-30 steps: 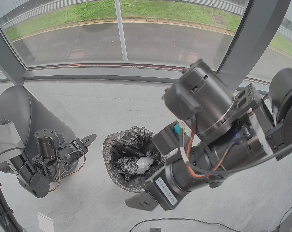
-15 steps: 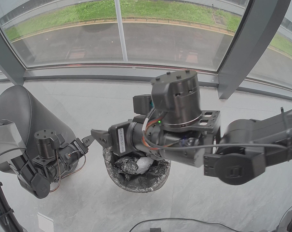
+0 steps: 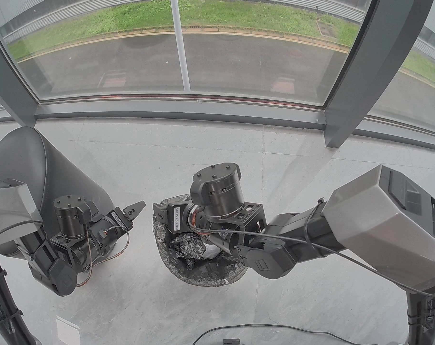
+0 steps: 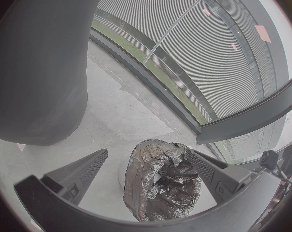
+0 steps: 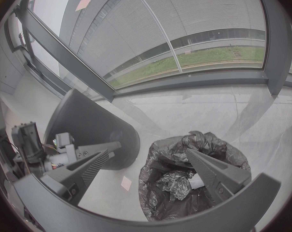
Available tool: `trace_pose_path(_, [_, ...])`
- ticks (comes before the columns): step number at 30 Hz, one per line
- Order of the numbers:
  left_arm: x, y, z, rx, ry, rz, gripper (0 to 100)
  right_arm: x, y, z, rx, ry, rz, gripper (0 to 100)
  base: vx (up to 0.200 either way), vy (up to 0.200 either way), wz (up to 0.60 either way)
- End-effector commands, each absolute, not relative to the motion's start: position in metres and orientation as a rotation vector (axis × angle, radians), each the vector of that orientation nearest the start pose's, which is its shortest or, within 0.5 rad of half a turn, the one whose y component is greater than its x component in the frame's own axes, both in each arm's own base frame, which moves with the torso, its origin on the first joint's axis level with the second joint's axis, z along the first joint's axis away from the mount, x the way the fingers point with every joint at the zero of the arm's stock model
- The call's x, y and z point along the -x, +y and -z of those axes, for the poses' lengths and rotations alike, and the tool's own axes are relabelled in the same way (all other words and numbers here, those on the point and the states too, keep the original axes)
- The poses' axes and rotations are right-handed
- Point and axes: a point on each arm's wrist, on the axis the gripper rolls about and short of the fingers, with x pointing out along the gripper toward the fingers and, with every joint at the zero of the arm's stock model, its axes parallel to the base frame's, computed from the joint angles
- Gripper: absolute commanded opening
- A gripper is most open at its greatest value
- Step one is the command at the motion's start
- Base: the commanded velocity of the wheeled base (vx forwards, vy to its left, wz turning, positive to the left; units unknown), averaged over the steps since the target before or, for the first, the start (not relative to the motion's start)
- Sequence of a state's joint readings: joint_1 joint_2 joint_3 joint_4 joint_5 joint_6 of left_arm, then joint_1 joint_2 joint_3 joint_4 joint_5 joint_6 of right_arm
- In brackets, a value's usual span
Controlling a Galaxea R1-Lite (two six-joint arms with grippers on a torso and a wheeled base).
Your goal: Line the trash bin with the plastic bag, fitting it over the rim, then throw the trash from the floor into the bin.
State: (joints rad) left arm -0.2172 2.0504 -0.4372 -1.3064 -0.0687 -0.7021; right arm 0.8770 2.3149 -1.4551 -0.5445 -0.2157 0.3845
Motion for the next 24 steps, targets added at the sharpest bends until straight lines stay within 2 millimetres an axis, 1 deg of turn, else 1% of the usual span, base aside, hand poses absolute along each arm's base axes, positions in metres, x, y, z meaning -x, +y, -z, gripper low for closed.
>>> trace_pose_path(1, [-0.297,-0.067,-0.053,0.668,0.403,0.158,100,-0.315,0.369,-0.095,-0.187,0.423,-0.581,100,0.000,0.000,0.00])
trace_pose_path(5, [-0.298,-0.067,-0.054,0.668,0.401,0.157,100,-0.317,0.372,-0.100,-0.197,0.440,-0.574,100,0.000,0.000,0.00])
trace_pose_path(10, [-0.298,-0.067,-0.054,0.668,0.401,0.157,100,-0.313,0.374,-0.093,-0.188,0.460,-0.577,100,0.000,0.000,0.00])
trace_pose_path(12, [-0.298,-0.067,-0.054,0.668,0.401,0.158,100,-0.312,0.372,-0.082,-0.170,0.489,-0.566,100,0.000,0.000,0.00])
trace_pose_path(16, [-0.298,-0.067,-0.054,0.668,0.398,0.158,100,-0.311,0.367,-0.067,-0.138,0.513,-0.516,100,0.000,0.000,0.00])
trace_pose_path(20, [-0.298,-0.067,-0.054,0.668,0.398,0.160,100,-0.308,0.361,-0.059,-0.116,0.539,-0.493,100,0.000,0.000,0.00])
trace_pose_path(22, [-0.297,-0.066,-0.058,0.670,0.385,0.160,100,-0.307,0.360,-0.053,-0.102,0.555,-0.487,100,0.000,0.000,0.00])
trace_pose_path(24, [-0.297,-0.066,-0.062,0.670,0.371,0.164,100,-0.310,0.360,-0.048,-0.096,0.559,-0.483,100,0.000,0.000,0.00])
